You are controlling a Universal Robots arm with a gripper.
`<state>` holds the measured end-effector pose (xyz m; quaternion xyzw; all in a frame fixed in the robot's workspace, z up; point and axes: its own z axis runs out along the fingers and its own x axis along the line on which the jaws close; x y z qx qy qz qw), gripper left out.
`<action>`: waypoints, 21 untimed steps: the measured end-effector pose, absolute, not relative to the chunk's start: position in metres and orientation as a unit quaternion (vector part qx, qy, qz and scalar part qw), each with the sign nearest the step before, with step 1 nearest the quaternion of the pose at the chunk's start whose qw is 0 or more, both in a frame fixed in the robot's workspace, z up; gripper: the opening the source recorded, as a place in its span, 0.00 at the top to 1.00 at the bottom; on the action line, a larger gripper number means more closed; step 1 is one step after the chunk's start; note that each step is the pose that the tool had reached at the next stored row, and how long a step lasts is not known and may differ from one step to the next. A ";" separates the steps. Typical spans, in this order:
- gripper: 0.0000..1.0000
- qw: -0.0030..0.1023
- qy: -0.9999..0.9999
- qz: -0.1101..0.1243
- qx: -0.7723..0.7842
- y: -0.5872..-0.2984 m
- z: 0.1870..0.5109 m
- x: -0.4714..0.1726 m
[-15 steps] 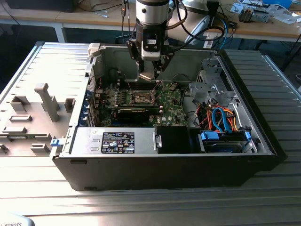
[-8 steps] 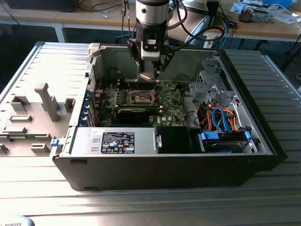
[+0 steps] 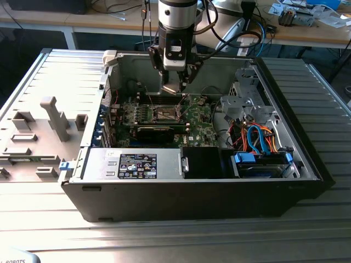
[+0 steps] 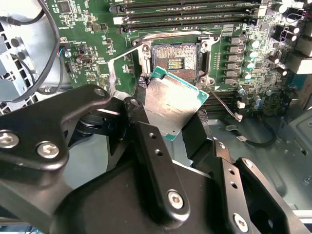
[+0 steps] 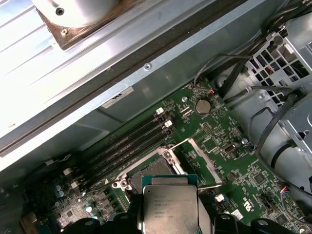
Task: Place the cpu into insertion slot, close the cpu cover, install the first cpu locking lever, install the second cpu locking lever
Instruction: 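Place the cpu into insertion slot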
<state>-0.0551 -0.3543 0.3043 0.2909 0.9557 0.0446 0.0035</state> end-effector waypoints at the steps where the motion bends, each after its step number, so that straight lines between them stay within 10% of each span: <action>1: 0.46 0.004 0.955 0.045 0.292 -0.354 0.304 -0.055; 21: 0.46 0.005 0.947 0.045 0.319 -0.354 0.304 -0.055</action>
